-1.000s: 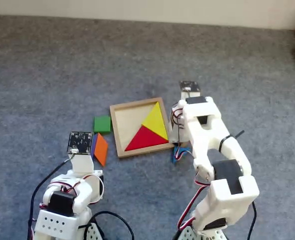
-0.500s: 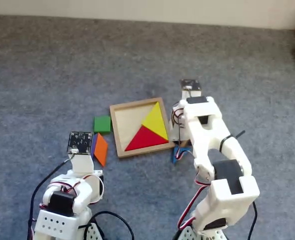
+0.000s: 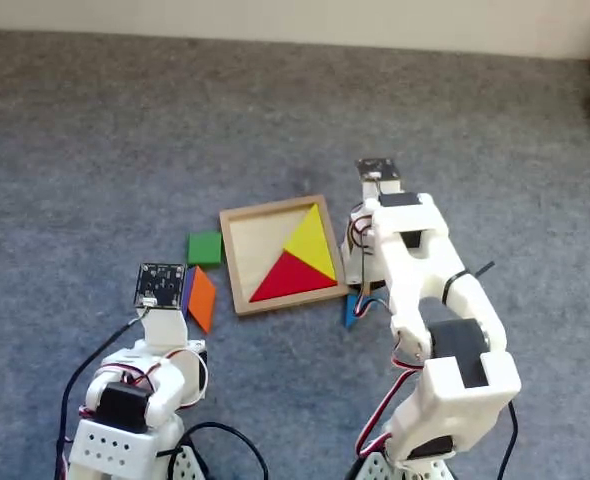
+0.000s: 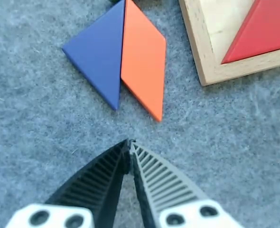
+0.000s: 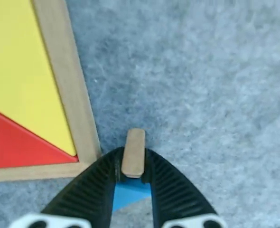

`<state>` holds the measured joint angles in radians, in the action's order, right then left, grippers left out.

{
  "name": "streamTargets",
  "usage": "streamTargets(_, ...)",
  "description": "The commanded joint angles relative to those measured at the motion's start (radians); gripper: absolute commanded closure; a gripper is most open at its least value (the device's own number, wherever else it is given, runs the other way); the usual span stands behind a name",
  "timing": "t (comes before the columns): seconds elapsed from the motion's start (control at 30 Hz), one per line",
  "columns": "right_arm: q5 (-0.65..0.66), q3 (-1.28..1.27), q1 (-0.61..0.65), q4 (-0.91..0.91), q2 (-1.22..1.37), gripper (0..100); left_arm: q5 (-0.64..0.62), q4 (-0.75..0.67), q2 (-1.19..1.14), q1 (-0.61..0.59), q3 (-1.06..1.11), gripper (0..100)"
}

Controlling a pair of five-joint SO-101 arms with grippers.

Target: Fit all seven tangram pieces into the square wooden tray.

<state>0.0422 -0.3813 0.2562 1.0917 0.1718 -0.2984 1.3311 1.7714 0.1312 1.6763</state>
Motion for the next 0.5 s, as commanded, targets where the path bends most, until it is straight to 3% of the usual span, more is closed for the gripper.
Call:
streamTargets(0.0, 0.021, 0.048, -0.008, -0.005, -0.137, 99.2, 0.002, 0.005, 0.042, -0.008, 0.021, 99)
streamTargets(0.2, 0.021, 0.053, 0.058, -0.013, -0.24, 99.2, 0.002, 0.005, 0.042, -0.008, 0.021, 99)
streamTargets(0.47, 0.014, 0.185, 0.225, -0.019, -0.13, 99.2, 0.002, 0.005, 0.042, -0.008, 0.021, 99)
